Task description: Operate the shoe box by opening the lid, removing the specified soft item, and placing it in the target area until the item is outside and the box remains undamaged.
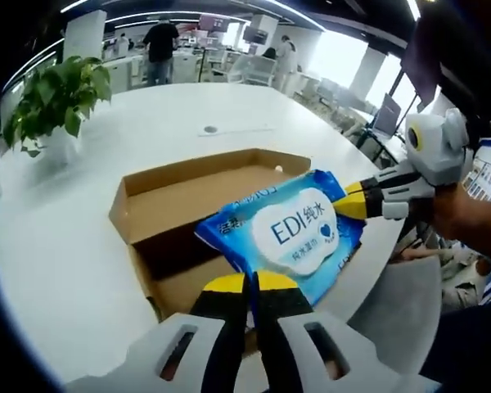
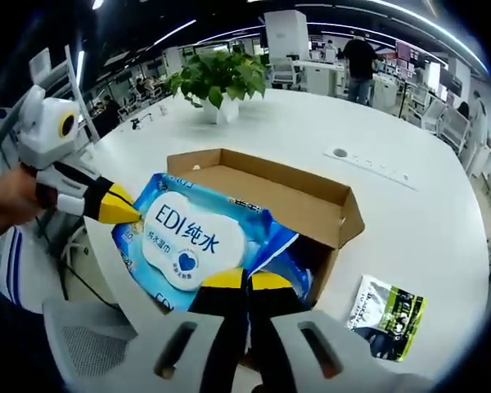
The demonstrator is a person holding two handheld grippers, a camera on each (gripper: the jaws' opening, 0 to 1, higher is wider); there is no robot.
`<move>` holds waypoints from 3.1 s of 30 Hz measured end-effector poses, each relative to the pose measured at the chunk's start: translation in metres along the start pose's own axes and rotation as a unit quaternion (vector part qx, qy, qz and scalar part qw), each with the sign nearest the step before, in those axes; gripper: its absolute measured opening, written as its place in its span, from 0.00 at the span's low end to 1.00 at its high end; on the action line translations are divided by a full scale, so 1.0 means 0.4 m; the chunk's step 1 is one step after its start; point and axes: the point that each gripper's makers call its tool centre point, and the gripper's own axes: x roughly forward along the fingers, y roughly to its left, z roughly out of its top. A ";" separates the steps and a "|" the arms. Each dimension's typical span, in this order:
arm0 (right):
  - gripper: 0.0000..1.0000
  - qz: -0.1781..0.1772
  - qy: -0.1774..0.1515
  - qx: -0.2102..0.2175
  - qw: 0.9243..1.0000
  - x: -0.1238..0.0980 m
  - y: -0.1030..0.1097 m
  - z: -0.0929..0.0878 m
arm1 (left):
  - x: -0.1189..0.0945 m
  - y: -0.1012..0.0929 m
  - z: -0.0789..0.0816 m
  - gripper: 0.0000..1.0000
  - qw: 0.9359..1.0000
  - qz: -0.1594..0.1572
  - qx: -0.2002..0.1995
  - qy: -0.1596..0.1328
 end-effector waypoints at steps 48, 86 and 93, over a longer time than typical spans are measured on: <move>0.00 -0.104 -0.009 0.088 0.991 -0.237 -0.408 -0.184 | 0.294 -0.391 0.120 0.00 0.989 -0.111 0.091 0.042; 0.00 -0.113 0.009 0.106 0.988 -0.173 -0.596 -0.238 | 0.498 -0.426 0.154 0.00 0.984 -0.112 0.113 0.079; 0.00 -0.110 0.019 0.113 0.987 -0.151 -0.615 -0.268 | 0.531 -0.425 0.140 0.00 0.984 -0.112 0.110 0.089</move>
